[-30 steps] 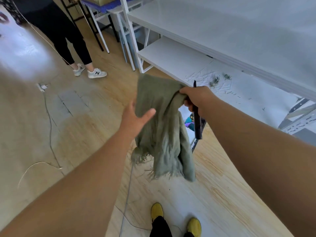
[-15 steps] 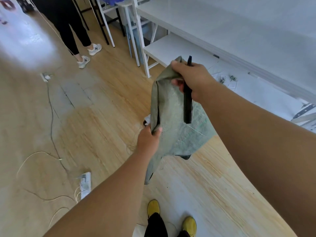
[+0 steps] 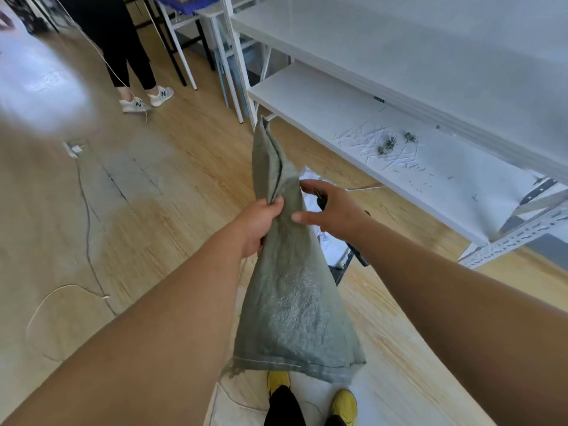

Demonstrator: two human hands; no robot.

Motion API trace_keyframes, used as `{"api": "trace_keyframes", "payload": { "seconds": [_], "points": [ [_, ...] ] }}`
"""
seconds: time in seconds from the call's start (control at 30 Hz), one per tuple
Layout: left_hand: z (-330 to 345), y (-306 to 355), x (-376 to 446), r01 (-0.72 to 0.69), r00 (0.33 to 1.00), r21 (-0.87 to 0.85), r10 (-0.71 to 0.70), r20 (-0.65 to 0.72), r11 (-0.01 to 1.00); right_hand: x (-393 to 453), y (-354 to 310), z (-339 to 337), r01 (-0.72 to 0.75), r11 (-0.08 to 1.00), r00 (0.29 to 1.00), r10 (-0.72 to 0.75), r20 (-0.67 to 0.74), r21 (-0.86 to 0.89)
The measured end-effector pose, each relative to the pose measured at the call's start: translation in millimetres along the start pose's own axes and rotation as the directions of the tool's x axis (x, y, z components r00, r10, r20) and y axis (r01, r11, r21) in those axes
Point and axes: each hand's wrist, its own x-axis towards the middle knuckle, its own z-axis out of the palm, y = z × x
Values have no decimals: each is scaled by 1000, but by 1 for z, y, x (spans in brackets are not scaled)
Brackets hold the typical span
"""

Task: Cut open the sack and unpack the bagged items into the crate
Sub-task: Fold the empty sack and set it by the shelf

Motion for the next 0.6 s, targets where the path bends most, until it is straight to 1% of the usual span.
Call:
{"api": "trace_keyframes", "payload": {
  "seconds": [0.03,0.07,0.1,0.13,0.17,0.2,0.23,0.27,0.3,0.37,0.4,0.43,0.47,0.5,0.53,0.57,0.6],
  "points": [
    [2,3,0,2,1000,65,-3,16,998,0,-1,-1,-15,998,997,19,-73,64],
    [4,6,0,-4,1000,154,0,23,988,0,-3,-3,-49,989,985,72,-157,141],
    [7,9,1,-19,1000,282,12,26,959,1,-5,-5,-95,977,962,139,-233,191],
    [9,11,3,-40,999,431,29,32,901,3,-7,-7,-145,970,940,197,-280,193],
    [13,13,4,-68,998,573,49,47,817,5,-10,-8,-193,966,930,237,-282,173],
    [19,13,4,-103,995,683,69,78,723,7,-15,-7,-231,962,931,263,-255,147],
    [27,13,3,-146,989,749,88,117,646,8,-18,-6,-263,957,933,284,-222,121],
    [35,12,1,-194,981,777,113,157,599,10,-21,-4,-285,955,933,296,-205,83],
    [42,11,-1,-243,970,776,151,191,582,12,-23,-2,-300,953,929,300,-217,37],
    [51,4,-6,-319,946,709,251,203,629,14,-24,-5,-336,940,899,301,-317,-60],
    [52,-1,-8,-338,938,686,289,191,644,16,-22,-8,-335,941,877,289,-384,-57],
    [50,-7,-10,-339,935,700,308,177,628,16,-20,-13,-326,945,851,283,-442,-23],
    [47,-15,-13,-314,940,761,301,164,567,16,-20,-18,-315,949,825,287,-487,27],
    [43,-26,-15,-263,951,848,274,147,460,16,-21,-23,-299,951,801,293,-523,75],
    [38,-38,-17,-197,961,923,250,116,331,17,-21,-27,-280,954,783,292,-549,107],
    [34,-51,-19,-136,967,964,243,78,230,19,-22,-31,-267,958,777,280,-563,109],
    [30,-61,-20,-93,965,978,260,42,186,19,-23,-34,-258,963,781,259,-568,85]
  ]
}}
